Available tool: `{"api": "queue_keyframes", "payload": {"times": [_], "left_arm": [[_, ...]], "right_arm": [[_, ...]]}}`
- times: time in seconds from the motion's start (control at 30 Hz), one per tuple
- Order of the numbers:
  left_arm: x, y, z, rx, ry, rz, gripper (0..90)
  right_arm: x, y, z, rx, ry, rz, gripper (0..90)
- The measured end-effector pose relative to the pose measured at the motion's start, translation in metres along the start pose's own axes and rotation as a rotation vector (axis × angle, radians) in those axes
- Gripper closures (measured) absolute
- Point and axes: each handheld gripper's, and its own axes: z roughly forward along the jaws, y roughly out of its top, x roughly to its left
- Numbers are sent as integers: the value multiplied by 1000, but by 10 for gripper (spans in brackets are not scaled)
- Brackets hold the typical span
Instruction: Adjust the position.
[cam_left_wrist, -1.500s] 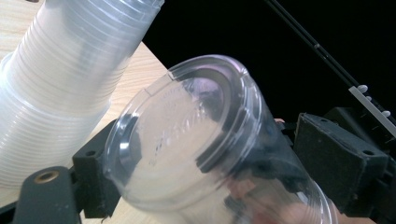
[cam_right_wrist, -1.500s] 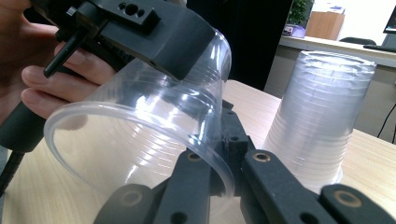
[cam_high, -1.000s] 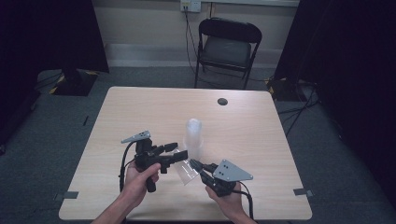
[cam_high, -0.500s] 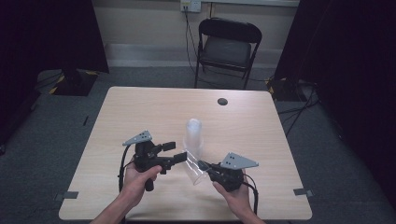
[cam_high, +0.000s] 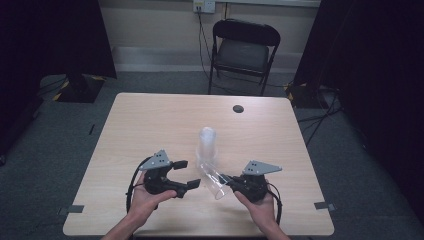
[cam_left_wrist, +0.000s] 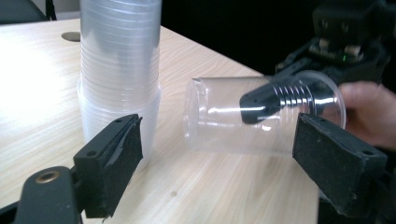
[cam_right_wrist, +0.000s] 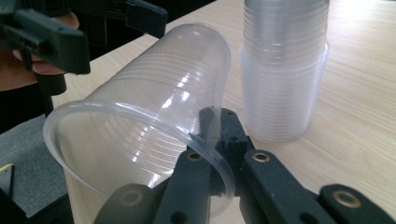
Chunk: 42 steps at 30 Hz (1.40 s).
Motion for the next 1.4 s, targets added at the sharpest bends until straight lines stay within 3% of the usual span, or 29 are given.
{"api": "queue_keyframes", "payload": {"times": [0.07,0.13,0.2,0.23,0.33,0.4,0.5,0.53,0.57,0.6,0.9,1.03,1.4], "left_arm": [[-3,-3,0,-1,22,7,168],[-4,-5,0,19,3,4,168],[-4,-8,1,37,-12,18,169],[-5,-10,2,46,-13,27,169],[-7,-13,4,78,-17,90,175],[-8,-13,6,88,-22,110,174],[-12,-14,10,117,-68,155,166],[-15,-15,13,140,-63,213,166],[-15,-15,13,140,-63,213,166],[-16,-16,14,148,-57,234,166],[-26,-19,20,187,-62,393,155],[-27,-20,20,194,-74,422,169],[-33,-27,31,250,-59,572,187]], "right_arm": [[-1,1,0,38,3,7,900],[-1,2,0,52,6,2,900],[1,2,2,120,35,-7,900],[1,2,2,120,35,-7,900],[1,2,5,163,52,5,900],[0,1,6,177,62,7,900],[0,2,8,211,84,15,900],[-1,3,9,229,102,20,900],[-1,3,9,229,102,20,900],[-2,3,11,251,124,30,900],[-2,7,19,308,165,39,900],[-3,7,24,339,180,48,900],[-4,8,31,404,209,75,900]]}}
